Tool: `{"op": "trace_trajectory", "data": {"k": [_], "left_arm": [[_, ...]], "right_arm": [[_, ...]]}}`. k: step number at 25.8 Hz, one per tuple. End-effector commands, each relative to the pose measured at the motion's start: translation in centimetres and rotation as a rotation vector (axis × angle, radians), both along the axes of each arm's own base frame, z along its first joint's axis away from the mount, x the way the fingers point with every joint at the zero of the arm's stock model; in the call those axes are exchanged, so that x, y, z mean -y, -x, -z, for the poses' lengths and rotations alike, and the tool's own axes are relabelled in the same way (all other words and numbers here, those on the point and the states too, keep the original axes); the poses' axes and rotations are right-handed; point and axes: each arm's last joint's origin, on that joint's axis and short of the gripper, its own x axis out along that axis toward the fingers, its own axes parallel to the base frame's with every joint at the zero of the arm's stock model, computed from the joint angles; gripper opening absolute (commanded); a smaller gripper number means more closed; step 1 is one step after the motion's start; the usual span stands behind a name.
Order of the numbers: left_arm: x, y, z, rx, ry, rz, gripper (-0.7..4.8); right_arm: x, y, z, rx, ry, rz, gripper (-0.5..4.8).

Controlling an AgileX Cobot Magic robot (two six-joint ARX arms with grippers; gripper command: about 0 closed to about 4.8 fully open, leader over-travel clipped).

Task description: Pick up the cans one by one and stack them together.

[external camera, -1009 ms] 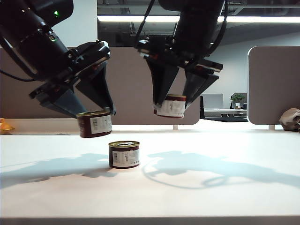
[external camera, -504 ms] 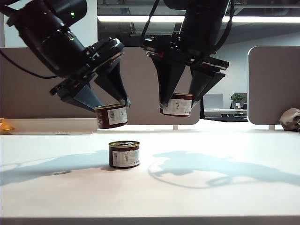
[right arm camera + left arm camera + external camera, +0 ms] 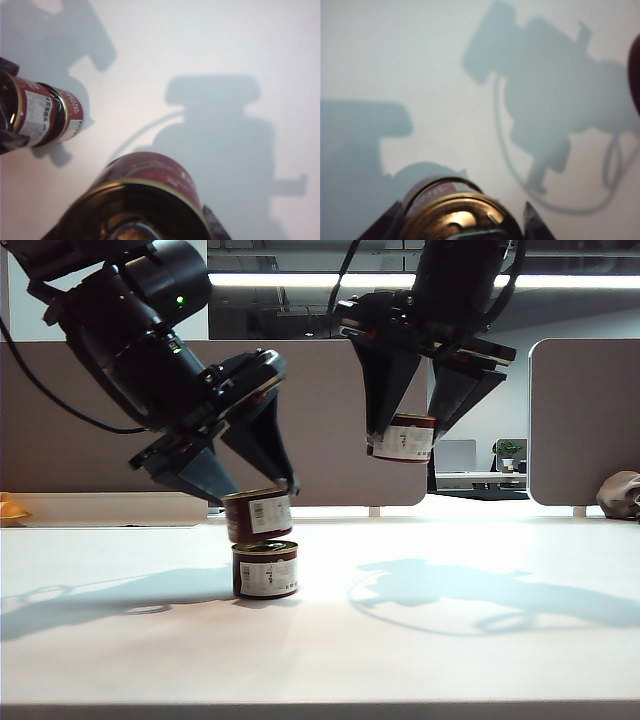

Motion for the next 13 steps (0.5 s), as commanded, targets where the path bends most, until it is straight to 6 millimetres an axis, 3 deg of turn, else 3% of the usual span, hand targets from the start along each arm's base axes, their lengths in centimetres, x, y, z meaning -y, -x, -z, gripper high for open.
{"op": "trace_trajectory", "data": {"k": [1,9,13], "left_arm": [[0.50,-0.17,-0.47,0.043,0.023,0.009,2.05],[0.65,-0.50,0.31,0.031,0.003,0.007,2.06],[0.60,-0.50,0.33,0.034,-0.008,-0.003,2.51]], "right_arm": [[0.03,0.16,-0.75,0.027,-0.017,-0.004,2.06],[0.17,0.36,-0.82,0.016,-0.010,-0.004,2.06],[0.14,0.33,-0.84,0.020,-0.013,-0.004,2.06]]}}
